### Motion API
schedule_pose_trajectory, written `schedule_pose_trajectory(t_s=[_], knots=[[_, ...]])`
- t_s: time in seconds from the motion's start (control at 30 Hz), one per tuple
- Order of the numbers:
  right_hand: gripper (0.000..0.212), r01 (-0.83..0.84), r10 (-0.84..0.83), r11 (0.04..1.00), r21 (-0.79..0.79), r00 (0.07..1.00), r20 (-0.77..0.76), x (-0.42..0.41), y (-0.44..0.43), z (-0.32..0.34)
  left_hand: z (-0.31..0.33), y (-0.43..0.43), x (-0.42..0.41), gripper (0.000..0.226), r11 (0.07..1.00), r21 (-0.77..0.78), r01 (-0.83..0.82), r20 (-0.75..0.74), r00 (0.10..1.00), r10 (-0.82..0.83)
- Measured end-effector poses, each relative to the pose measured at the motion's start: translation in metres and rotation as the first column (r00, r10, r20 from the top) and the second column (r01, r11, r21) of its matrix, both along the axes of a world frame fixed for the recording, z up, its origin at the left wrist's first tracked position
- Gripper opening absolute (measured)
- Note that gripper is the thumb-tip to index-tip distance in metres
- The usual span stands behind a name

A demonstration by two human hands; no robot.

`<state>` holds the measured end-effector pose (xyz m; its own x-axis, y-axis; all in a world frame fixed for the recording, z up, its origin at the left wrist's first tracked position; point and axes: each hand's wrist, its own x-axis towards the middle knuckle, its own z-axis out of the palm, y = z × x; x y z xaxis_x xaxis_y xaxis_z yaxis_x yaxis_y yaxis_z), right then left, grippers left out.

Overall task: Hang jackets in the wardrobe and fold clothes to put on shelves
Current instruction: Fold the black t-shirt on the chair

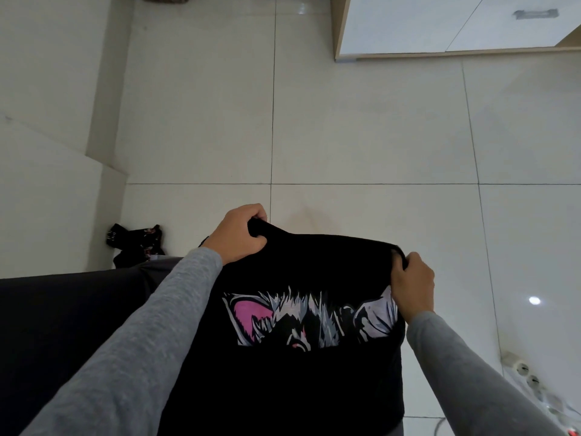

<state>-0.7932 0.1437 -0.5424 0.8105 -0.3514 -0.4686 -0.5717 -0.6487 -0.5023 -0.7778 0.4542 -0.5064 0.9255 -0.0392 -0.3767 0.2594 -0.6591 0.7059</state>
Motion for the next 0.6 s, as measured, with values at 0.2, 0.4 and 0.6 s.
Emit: schedule_pose_trajectory(t_s=[0.2, 0.4, 0.6], knots=[[0.007, 0.007, -0.012, 0.999, -0.045, 0.995, -0.097, -0.011, -0.006, -0.008, 0.003, 0.003, -0.004, 0.018, 0.982, 0.180, 0.049, -0.037, 0.998, -0.043], [0.019, 0.213, -0.215, 0.976, -0.038, 0.974, -0.063, -0.024, -0.018, -0.017, 0.014, 0.009, -0.017, 0.023, 0.843, 0.491, 0.221, 0.055, 0.958, -0.283], [0.034, 0.463, -0.467, 0.884, 0.065, 0.883, 0.048, -0.026, -0.010, -0.012, 0.015, 0.020, -0.025, 0.040, 0.769, 0.602, 0.214, 0.153, 0.915, -0.374]])
